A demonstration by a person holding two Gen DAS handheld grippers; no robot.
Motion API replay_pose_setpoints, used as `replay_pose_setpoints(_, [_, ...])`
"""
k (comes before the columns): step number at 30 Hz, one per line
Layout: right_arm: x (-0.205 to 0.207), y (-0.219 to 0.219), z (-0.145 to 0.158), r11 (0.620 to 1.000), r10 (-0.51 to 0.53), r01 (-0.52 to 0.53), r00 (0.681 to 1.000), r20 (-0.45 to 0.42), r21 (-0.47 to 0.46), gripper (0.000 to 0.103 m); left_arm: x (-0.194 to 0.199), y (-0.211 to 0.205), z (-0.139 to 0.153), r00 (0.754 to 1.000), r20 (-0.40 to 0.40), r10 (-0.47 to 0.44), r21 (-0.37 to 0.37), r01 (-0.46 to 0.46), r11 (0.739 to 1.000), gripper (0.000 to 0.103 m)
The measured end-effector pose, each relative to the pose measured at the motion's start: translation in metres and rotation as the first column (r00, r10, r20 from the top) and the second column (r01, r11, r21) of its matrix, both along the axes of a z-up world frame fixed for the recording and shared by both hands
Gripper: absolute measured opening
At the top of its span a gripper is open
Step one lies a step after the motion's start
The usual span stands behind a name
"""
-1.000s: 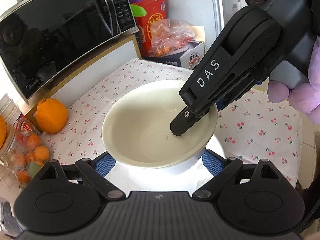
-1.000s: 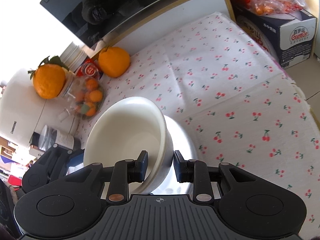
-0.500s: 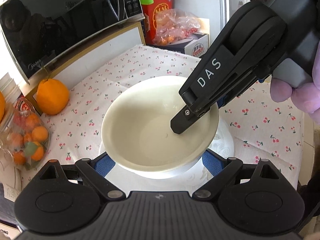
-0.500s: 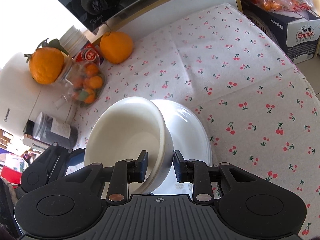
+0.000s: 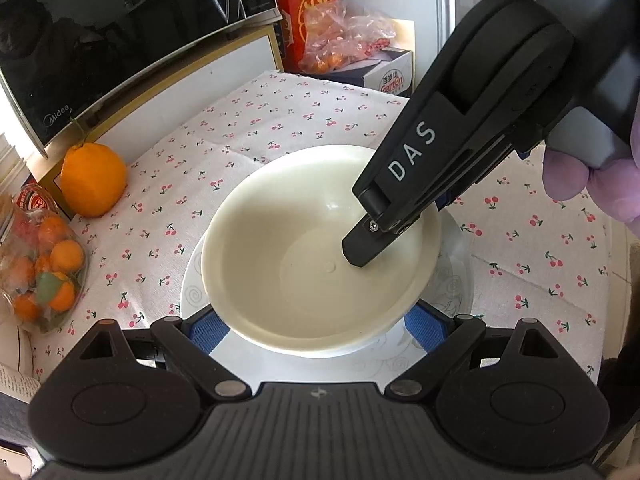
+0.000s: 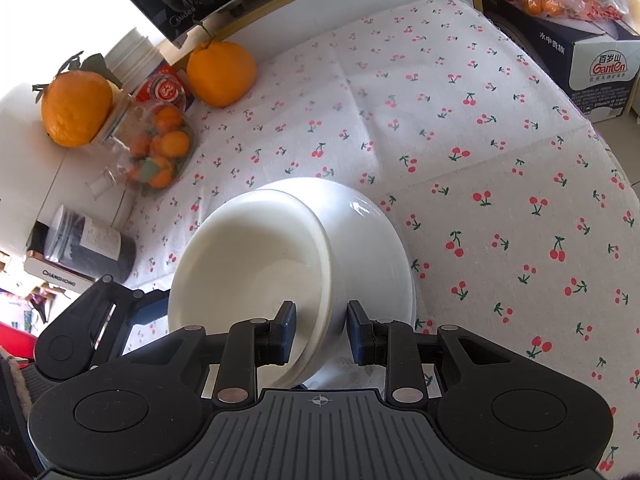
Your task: Organize plates and bowls
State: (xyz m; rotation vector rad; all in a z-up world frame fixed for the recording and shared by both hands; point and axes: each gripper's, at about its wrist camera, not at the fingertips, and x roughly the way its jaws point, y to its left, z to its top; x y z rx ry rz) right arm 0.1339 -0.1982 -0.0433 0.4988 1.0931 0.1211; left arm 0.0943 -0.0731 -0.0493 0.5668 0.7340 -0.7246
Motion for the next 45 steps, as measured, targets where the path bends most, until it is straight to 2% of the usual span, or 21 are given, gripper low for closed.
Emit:
replay_pose_setpoints(7, [0.001,-0.001,0.0,1.0,0.005,-0.005,1.0,0.002,0.002,0.032,0.0,-0.002,-0.001,1.0,-0.007,-0.003,0.013,0.004,1.0,0.094])
replay_pose_setpoints(8, [0.001,-0.002,0.0,1.0,0.007,-0.007,1.0,0.003,0.007,0.036,0.0,-0.001,-0.001,1.0,-0.008,-0.002,0.017,0.002,1.0,0.095])
replay_pose_setpoints(10, [0.001,-0.002,0.001,1.0,0.001,-0.001,1.0,0.01,0.009,0.052,0.0,0.0,-0.001,1.0,-0.014,0.003,0.017,-0.003,1.0,0.095])
replay_pose_setpoints(13, [0.001,-0.003,0.004,1.0,-0.001,0.001,1.0,0.023,0.003,0.063,0.001,0.002,0.001,1.0,-0.024,0.016,0.005,-0.016,1.0,0.096])
replay_pose_setpoints(15, [0.001,-0.004,0.006,1.0,-0.003,0.003,1.0,0.029,0.001,0.065,0.001,0.004,0.003,0.999,-0.028,0.022,-0.004,-0.022,1.0,0.097])
replay_pose_setpoints(27, [-0.007,-0.027,0.018,0.997,-0.047,0.041,0.994,0.098,0.062,0.066,-0.008,0.019,0.013,0.999,-0.012,0.041,-0.027,-0.042,0.999,0.098])
replay_pose_setpoints(33, [-0.019,-0.044,0.026,0.996,-0.065,0.057,0.987,0.147,0.062,0.069,-0.019,0.035,0.021,0.997,-0.004,0.083,-0.064,-0.083,0.994,0.1])
replay_pose_setpoints(35, [-0.026,-0.048,0.028,0.997,-0.067,0.059,0.985,0.159,0.054,0.073,-0.025,0.039,0.024,0.996,-0.004,0.092,-0.08,-0.092,0.992,0.1])
replay_pose_setpoints(41, [-0.046,-0.057,0.026,0.999,-0.053,0.051,0.985,0.162,0.019,0.073,-0.043,0.04,0.032,0.993,0.012,0.117,-0.114,-0.115,0.987,0.101])
replay_pose_setpoints(45, [-0.063,-0.059,0.028,0.997,-0.056,0.064,0.987,0.147,-0.044,0.073,-0.051,0.043,0.039,0.982,-0.001,0.187,-0.15,-0.185,0.971,0.102])
